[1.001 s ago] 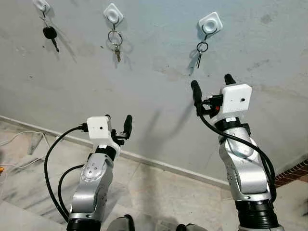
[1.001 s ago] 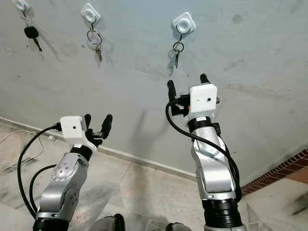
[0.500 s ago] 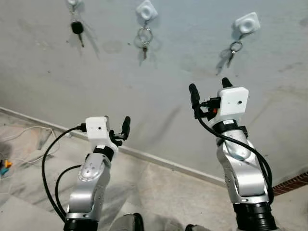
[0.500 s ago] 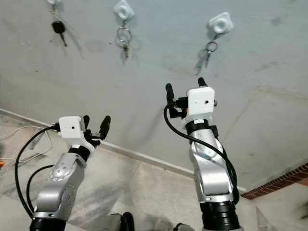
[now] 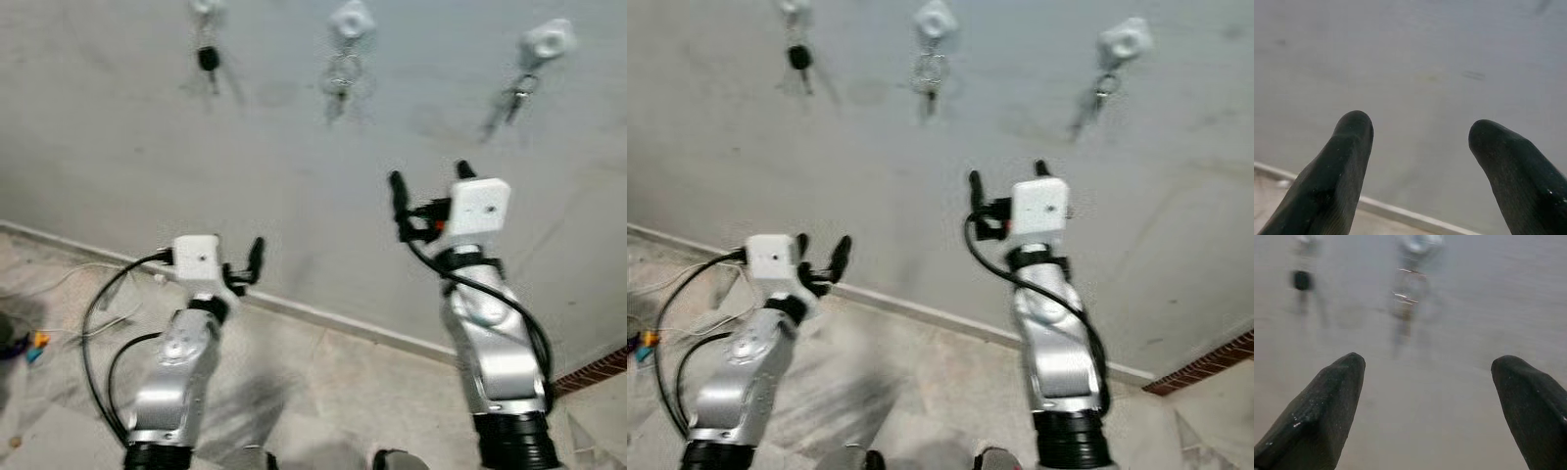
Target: Hang keys on a hook
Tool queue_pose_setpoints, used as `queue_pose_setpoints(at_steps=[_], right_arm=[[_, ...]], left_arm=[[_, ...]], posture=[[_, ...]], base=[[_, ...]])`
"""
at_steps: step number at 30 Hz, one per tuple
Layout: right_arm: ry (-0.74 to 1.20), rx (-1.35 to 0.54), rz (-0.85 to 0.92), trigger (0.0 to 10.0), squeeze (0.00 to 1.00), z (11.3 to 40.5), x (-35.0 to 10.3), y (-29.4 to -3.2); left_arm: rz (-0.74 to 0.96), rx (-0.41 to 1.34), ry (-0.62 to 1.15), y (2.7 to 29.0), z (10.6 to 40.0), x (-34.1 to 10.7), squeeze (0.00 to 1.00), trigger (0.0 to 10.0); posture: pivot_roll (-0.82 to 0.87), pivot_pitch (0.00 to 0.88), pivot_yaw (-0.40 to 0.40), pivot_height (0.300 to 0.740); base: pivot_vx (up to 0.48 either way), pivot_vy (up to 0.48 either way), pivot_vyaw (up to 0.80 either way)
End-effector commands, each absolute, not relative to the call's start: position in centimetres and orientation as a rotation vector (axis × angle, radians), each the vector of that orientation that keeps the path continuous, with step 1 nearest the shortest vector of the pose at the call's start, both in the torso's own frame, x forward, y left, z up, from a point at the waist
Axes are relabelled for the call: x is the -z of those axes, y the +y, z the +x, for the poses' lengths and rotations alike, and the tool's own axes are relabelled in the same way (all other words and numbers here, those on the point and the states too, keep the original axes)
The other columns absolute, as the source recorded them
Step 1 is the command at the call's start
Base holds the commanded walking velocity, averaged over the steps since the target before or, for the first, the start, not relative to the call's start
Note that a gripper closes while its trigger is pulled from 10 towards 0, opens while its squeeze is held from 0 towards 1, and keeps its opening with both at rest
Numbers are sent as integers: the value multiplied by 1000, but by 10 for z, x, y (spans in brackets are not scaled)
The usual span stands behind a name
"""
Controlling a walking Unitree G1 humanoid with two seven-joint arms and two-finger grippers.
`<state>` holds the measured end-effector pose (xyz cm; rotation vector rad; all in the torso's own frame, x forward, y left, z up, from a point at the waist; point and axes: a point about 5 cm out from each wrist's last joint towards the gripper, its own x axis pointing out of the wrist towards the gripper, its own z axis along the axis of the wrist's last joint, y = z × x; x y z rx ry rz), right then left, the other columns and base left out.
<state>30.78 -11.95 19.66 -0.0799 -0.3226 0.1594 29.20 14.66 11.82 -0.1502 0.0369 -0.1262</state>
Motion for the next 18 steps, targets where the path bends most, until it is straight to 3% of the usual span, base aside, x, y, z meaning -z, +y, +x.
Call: queue_pose_setpoints(at_steps=[1,18], right_arm=[[-330,-127,-92,10000,0,308,-198,-128],[-321,-147,-98,10000,0,308,-195,-127]], left_arm=[[-155,155,51,139,290,-117,0,10000],[-166,206,78,127,289,-112,0,10000]], posture=[[16,146,55,740],[4,116,52,740]], base=[[0,458,0],[0,458,0]])
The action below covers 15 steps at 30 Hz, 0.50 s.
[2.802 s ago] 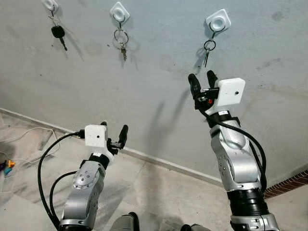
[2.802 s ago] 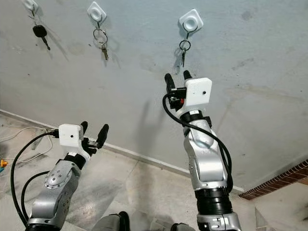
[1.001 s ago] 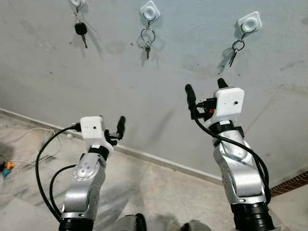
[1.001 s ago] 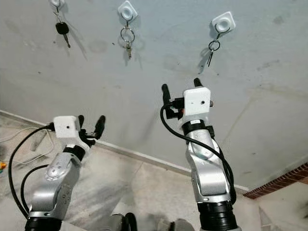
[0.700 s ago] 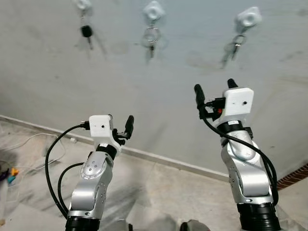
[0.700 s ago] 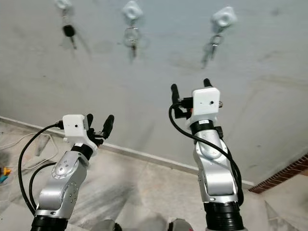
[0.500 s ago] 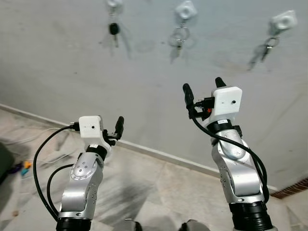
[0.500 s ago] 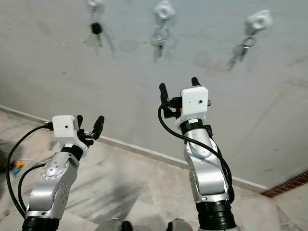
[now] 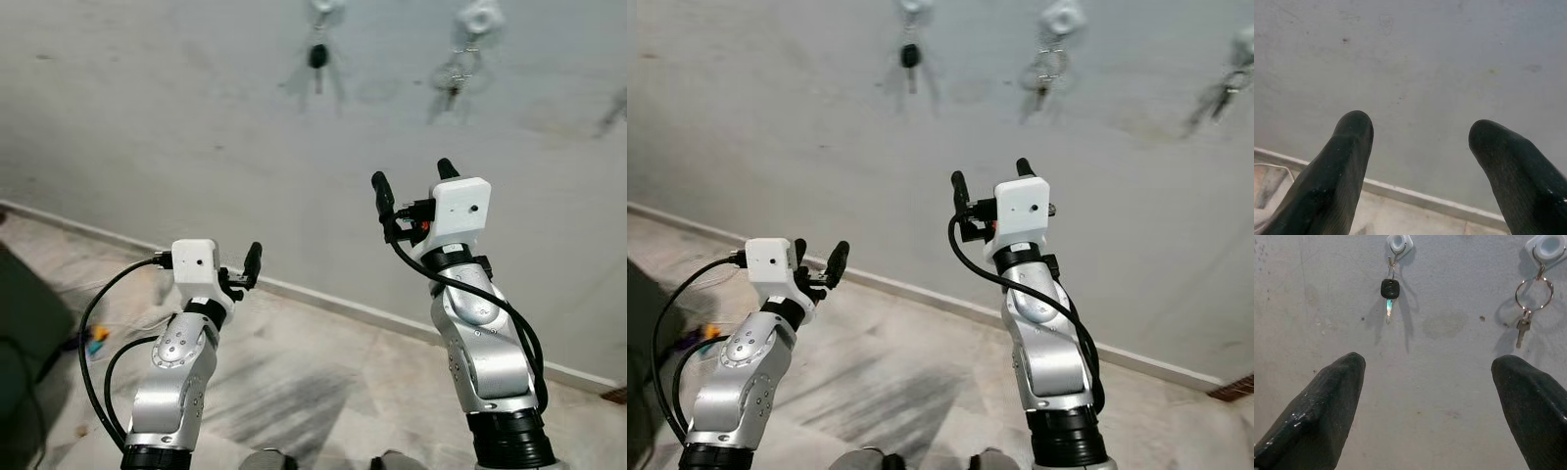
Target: Hang keys on a hook
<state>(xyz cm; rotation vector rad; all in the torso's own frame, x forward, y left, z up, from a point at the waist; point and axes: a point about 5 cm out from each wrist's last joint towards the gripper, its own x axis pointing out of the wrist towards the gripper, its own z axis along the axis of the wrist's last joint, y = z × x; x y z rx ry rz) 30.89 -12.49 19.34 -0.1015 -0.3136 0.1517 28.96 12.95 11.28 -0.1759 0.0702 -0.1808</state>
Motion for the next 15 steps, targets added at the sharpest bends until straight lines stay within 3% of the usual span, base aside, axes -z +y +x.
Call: queue_pose_setpoints(at_steps=[1,15], right_arm=[[-320,-148,-98,10000,0,308,-195,-127],[-270,-172,-120,10000,0,307,-186,-127]], left_arm=[[-165,207,77,127,289,-112,0,10000],[-171,236,99,122,285,-105,0,10000]], posture=[[3,115,51,740],[-14,91,37,740]], base=[[0,461,0],[0,458,0]])
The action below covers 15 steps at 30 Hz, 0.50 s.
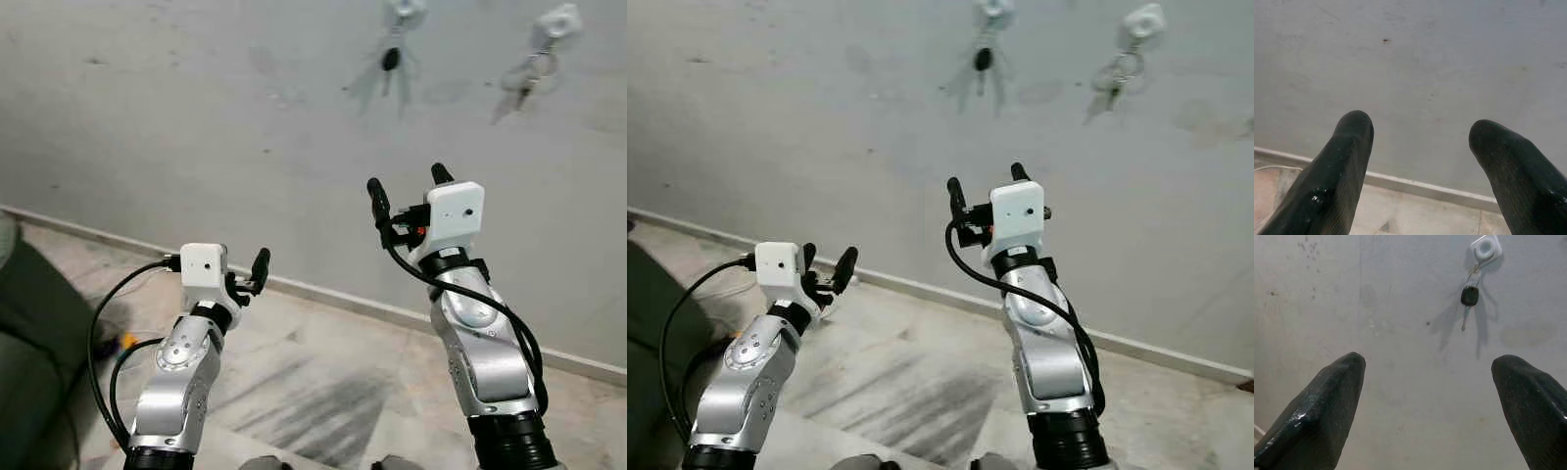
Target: Hang keys on a hook
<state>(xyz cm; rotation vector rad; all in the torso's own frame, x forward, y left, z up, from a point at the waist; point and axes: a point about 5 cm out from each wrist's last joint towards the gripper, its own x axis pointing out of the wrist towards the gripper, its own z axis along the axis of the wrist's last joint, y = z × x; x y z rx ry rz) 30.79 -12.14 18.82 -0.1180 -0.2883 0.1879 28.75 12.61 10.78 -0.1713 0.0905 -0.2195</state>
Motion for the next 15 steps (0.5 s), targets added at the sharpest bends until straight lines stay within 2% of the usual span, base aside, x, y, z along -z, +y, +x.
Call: queue_pose_setpoints(at_steps=[1,13,15], right_arm=[[-268,-173,-123,10000,0,306,-185,-127],[-221,-187,-109,10000,0,310,-178,-127],[-205,-184,-107,10000,0,311,-176,-126]], left_arm=[[-163,239,93,121,285,-105,0,10000],[-180,231,69,121,288,-108,0,10000],[-190,235,66,121,288,-108,0,10000]], posture=[[-15,88,35,740],[-5,71,23,740],[-2,70,26,740]], base=[[0,0,0],[0,0,0],[0,0,-753]])
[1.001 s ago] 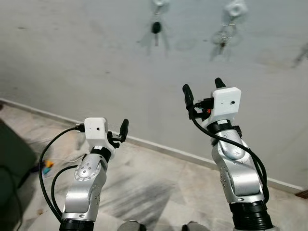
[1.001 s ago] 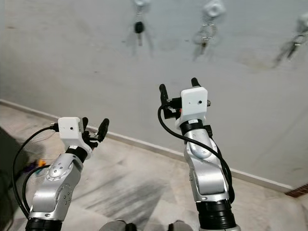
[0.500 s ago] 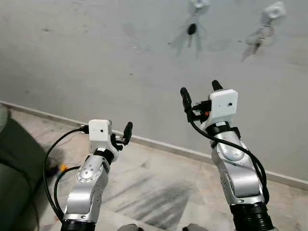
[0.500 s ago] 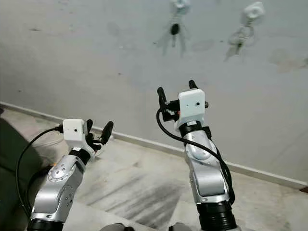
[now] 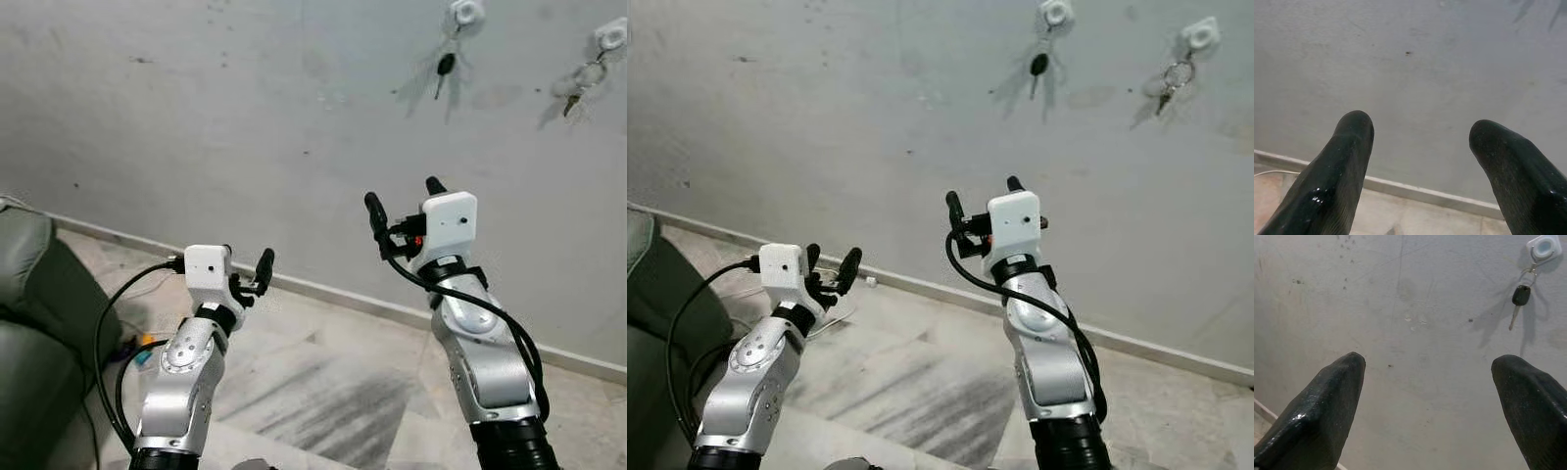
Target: Hang keys on a hook
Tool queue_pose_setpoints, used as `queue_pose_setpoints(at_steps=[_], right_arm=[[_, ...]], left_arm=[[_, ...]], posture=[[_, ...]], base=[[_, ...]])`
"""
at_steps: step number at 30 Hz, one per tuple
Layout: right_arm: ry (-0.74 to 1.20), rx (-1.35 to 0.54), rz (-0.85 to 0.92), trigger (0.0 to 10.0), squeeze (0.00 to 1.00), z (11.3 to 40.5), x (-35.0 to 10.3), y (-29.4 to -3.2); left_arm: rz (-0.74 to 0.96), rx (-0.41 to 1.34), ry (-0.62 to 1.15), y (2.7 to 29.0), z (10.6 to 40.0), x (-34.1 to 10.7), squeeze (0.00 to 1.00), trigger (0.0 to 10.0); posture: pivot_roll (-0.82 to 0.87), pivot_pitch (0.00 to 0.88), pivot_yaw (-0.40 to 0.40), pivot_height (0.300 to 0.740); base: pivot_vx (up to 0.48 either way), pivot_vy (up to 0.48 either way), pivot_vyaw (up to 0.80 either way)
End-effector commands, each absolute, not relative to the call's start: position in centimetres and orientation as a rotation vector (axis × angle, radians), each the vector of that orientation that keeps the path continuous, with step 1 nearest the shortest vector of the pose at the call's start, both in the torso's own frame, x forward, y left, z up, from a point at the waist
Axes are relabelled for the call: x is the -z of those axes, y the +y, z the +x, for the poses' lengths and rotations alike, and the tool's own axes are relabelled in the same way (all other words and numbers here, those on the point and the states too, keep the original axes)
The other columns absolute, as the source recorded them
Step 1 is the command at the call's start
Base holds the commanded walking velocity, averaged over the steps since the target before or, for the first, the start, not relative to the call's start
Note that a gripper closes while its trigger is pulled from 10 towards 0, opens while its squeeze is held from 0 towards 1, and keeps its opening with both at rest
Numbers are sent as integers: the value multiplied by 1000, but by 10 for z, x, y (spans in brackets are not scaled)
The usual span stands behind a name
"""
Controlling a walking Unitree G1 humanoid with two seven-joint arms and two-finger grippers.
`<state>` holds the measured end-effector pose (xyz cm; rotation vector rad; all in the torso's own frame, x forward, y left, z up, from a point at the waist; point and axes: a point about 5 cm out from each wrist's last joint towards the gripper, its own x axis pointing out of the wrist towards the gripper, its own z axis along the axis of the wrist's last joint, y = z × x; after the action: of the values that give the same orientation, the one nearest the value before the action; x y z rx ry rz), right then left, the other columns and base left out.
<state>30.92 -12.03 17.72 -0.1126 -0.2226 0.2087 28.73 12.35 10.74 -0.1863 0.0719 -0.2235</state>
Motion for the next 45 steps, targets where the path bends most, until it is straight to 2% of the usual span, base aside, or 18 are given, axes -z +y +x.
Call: queue_pose_setpoints(at_steps=[1,16,26,32,36,39,45], right_arm=[[-205,-182,-106,10000,0,312,-176,-126],[-107,-160,-107,10000,0,315,-143,-129],[32,-173,-128,10000,0,314,-98,-134],[243,-201,-144,10000,0,302,-37,-134],[405,-250,-205,10000,0,285,-1,-127],[452,-270,-219,10000,0,278,8,-125],[694,-269,-203,10000,0,241,49,-131]], left_arm=[[-190,234,66,121,289,-109,0,10000],[-173,215,115,135,292,-87,0,10000],[-145,164,288,151,278,-35,0,10000],[-182,93,555,165,253,22,0,10000],[-53,160,715,164,229,50,0,10000],[-20,174,759,164,221,57,0,10000],[50,200,950,165,189,82,0,10000]], posture=[[-2,70,27,740],[15,68,43,740],[30,68,25,740],[39,79,15,740],[54,79,7,740],[55,80,7,740],[64,67,16,740]], base=[[0,0,-781],[0,0,-770],[0,0,-769],[0,0,-773],[0,0,-784],[0,0,-777],[0,0,-778]])
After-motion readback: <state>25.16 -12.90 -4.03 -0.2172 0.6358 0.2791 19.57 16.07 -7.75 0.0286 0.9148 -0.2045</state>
